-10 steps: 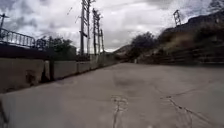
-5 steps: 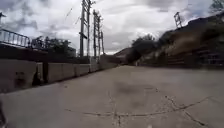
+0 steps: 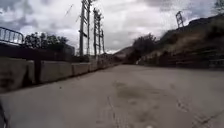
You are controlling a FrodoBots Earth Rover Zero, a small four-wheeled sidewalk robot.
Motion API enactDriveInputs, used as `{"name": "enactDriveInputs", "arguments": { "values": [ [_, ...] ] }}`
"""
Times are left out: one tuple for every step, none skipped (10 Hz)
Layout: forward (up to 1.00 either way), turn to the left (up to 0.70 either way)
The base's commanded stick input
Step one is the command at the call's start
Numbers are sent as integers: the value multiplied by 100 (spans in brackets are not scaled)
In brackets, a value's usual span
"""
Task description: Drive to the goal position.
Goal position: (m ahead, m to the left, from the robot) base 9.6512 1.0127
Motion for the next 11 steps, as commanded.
{"name": "enactDriveInputs", "arguments": {
  "values": [
    [70, 0],
    [70, 0],
    [70, 0],
    [70, 0],
    [70, 0],
    [70, 0],
    [70, 0],
    [70, 0],
    [70, 0],
    [70, 0],
    [70, 0]
  ]
}}
